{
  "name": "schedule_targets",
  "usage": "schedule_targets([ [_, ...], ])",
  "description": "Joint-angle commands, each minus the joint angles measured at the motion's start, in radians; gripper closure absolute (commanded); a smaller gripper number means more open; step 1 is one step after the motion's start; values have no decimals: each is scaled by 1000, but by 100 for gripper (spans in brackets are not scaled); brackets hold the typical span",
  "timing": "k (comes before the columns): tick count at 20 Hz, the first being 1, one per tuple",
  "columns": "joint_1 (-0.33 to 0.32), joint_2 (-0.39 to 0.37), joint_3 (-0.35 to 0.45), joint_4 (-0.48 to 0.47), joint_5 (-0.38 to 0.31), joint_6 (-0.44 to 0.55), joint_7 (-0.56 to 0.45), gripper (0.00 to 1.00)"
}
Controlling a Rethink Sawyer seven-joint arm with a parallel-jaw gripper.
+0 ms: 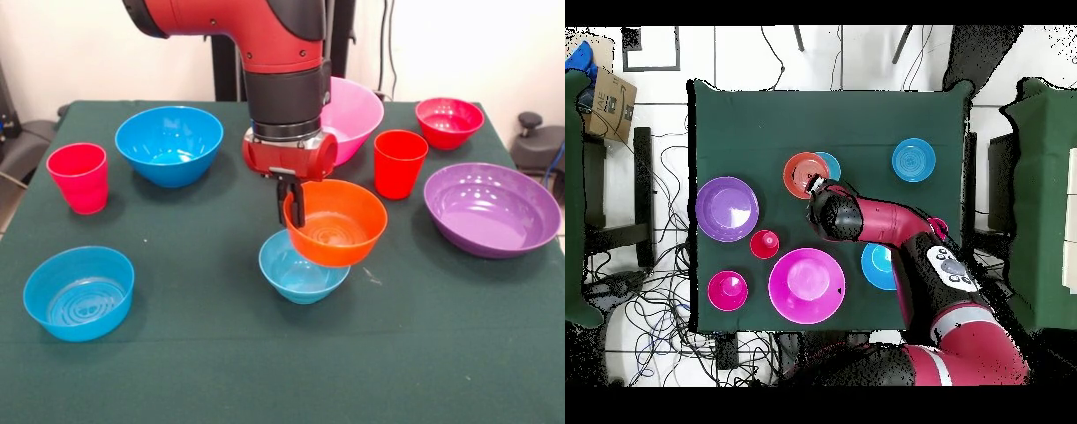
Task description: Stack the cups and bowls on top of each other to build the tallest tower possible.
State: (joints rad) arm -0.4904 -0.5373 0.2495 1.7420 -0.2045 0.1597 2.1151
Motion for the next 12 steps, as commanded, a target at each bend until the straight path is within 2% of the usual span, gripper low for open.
schedule_targets([
  [1,-12,-6,34,-16,-38,147,-38,100],
  [12,-16,12,30,-41,-55,142,-41,100],
])
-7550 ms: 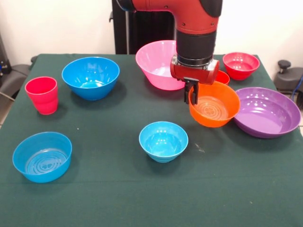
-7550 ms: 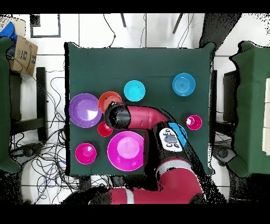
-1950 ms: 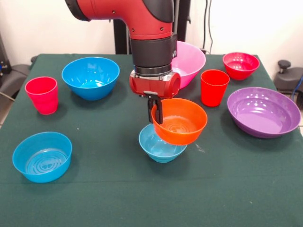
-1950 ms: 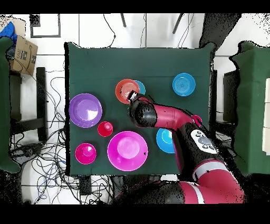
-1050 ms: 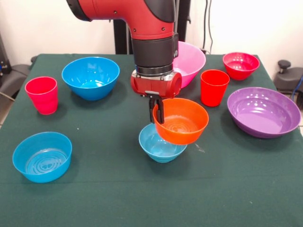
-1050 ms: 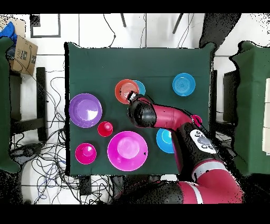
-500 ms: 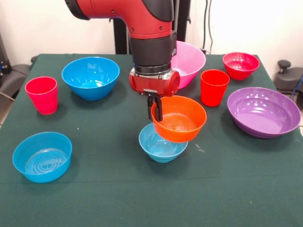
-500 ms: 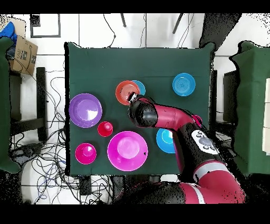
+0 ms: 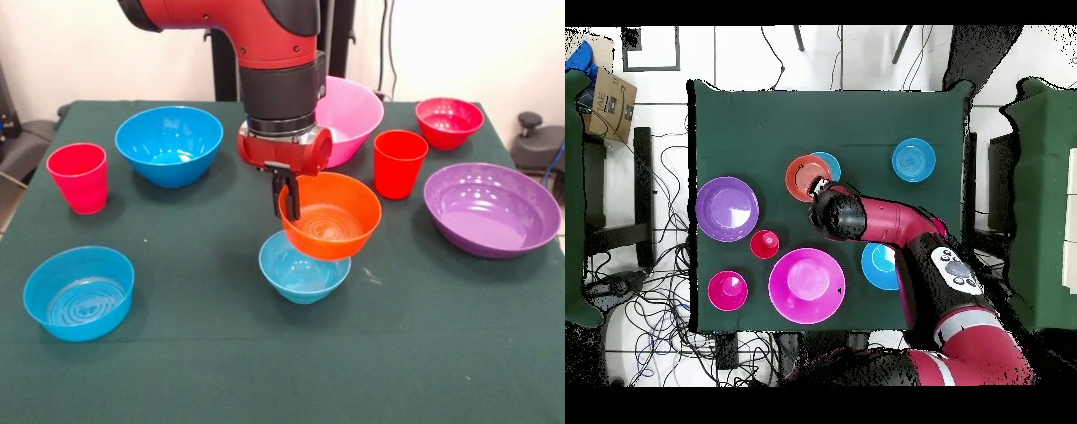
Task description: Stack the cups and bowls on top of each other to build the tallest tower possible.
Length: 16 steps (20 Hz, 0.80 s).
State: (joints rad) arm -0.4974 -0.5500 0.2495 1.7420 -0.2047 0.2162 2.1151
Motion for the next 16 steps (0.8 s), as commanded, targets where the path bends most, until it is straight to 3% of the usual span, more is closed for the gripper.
schedule_targets([
  [1,-8,32,30,-42,-56,76,-38,100],
  [7,16,98,4,-74,-74,-10,-8,100],
  [16,16,145,-44,-127,-142,-50,-30,100],
])
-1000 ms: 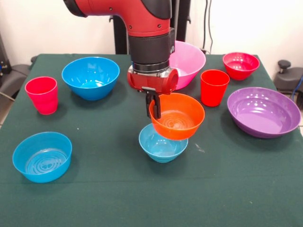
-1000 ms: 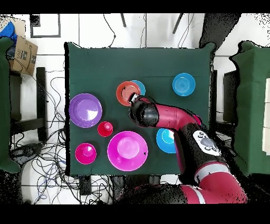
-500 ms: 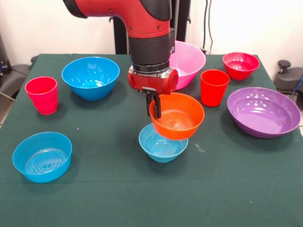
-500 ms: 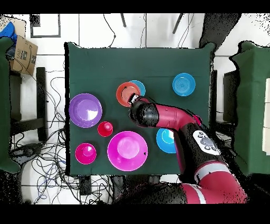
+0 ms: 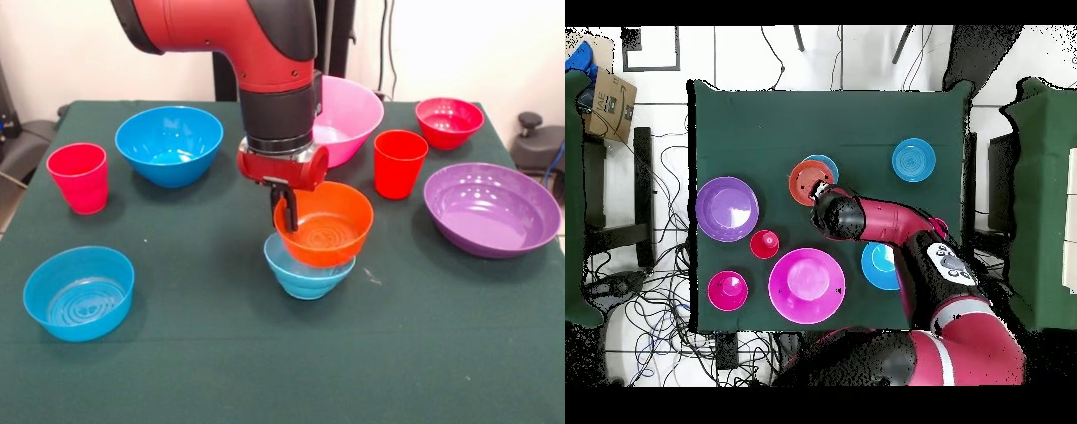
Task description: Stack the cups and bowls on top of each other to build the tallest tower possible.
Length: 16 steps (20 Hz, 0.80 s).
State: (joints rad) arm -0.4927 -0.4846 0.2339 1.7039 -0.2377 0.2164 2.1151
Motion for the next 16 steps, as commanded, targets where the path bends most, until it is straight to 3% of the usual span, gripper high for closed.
schedule_targets([
  [1,7,82,-27,-90,-116,-52,-31,100],
  [8,-38,85,10,-105,-141,-38,-47,100],
  [16,-57,40,39,-102,-118,37,-65,100],
])
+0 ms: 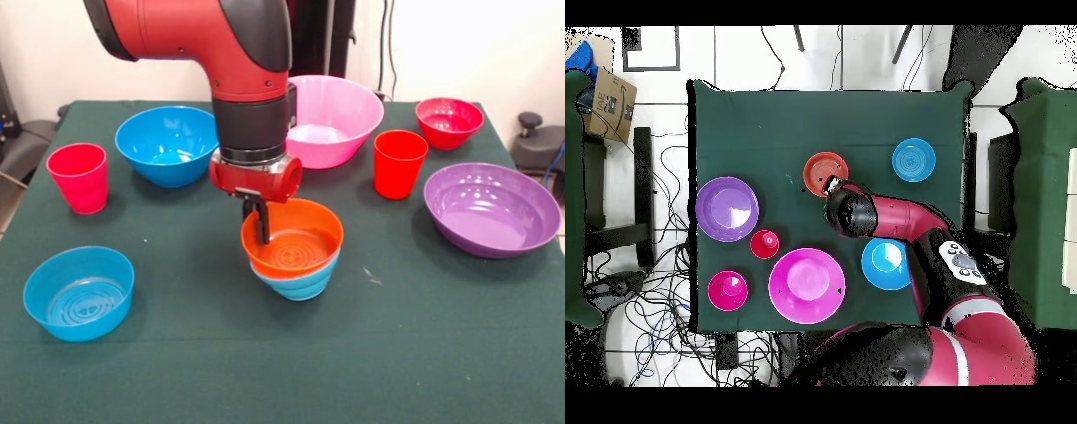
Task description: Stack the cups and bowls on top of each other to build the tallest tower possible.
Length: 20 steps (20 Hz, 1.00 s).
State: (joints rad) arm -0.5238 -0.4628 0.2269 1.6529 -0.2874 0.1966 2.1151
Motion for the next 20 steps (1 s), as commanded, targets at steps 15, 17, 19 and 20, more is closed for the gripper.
schedule_targets([
  [15,9,-43,48,7,-16,97,-3,100],
  [17,5,-48,57,21,-11,98,0,100],
  [19,-2,-46,70,32,-8,94,1,100],
  [20,0,-48,70,37,-6,93,6,100],
])
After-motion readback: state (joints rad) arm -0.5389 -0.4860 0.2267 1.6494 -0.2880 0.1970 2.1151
